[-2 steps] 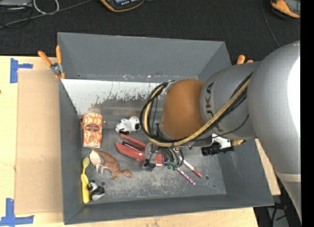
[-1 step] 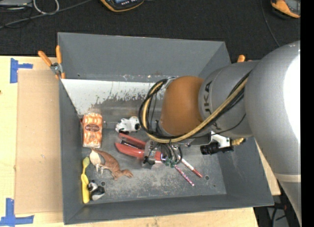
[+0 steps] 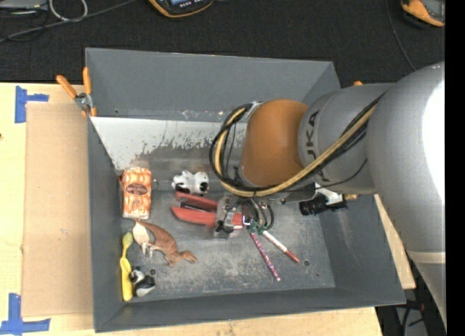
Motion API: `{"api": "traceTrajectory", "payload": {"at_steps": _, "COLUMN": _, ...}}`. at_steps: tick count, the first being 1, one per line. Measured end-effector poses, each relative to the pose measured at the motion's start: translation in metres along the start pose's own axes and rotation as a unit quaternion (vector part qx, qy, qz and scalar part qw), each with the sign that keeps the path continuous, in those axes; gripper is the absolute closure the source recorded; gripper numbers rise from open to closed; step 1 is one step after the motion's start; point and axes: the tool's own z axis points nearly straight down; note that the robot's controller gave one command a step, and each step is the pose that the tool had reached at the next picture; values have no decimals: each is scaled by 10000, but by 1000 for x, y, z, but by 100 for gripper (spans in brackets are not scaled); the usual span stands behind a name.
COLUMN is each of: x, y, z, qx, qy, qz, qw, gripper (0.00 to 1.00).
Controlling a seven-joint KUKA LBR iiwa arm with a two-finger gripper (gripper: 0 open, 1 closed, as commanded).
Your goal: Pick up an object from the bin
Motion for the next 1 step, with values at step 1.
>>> {"api": "traceTrajectory", "payload": {"at_steps": 1, "x": -20, "y": -33, "z": 8, "qx": -37, "qy": -39, "qz": -584, "qw": 9983, "gripper": 100}}
